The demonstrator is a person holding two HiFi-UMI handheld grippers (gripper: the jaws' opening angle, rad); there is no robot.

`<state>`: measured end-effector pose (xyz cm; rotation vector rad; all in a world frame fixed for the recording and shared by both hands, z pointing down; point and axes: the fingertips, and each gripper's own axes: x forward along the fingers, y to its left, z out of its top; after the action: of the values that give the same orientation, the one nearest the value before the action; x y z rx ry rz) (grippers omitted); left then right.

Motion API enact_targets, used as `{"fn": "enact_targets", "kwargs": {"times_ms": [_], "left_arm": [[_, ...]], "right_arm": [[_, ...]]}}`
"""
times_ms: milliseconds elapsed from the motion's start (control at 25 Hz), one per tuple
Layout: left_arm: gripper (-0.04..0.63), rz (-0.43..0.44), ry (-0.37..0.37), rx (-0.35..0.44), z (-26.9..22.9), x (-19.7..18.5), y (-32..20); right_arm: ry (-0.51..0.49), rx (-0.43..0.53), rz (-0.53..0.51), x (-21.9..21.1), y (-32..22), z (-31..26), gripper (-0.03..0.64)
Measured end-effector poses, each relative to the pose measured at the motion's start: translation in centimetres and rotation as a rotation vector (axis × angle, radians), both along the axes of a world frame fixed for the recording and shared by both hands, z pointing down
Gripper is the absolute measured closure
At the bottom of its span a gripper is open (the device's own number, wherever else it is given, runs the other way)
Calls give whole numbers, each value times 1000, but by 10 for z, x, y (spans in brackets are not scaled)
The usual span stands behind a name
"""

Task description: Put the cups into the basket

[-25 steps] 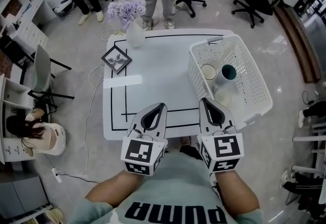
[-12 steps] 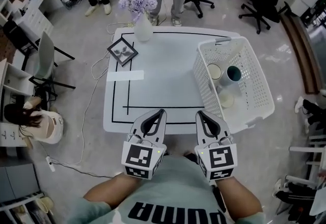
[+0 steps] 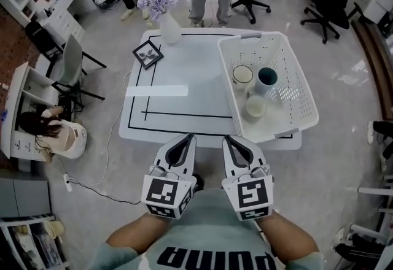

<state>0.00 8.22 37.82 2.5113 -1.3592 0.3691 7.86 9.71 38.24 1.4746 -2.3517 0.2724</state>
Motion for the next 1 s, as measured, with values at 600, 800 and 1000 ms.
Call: {"fn": "enact_targets", "kwargs": {"times_ms": [600, 800, 1000], "left_arm": [[589, -95, -47, 23, 0, 17, 87], [589, -81, -41, 35, 0, 3, 101], [589, -59, -36, 18, 9, -12, 113]], "right_arm": [[-46, 32, -24, 41, 70, -12, 600], [-31, 35, 18, 37, 92, -6, 600], [-23, 16, 53, 25, 109, 7, 603]]}}
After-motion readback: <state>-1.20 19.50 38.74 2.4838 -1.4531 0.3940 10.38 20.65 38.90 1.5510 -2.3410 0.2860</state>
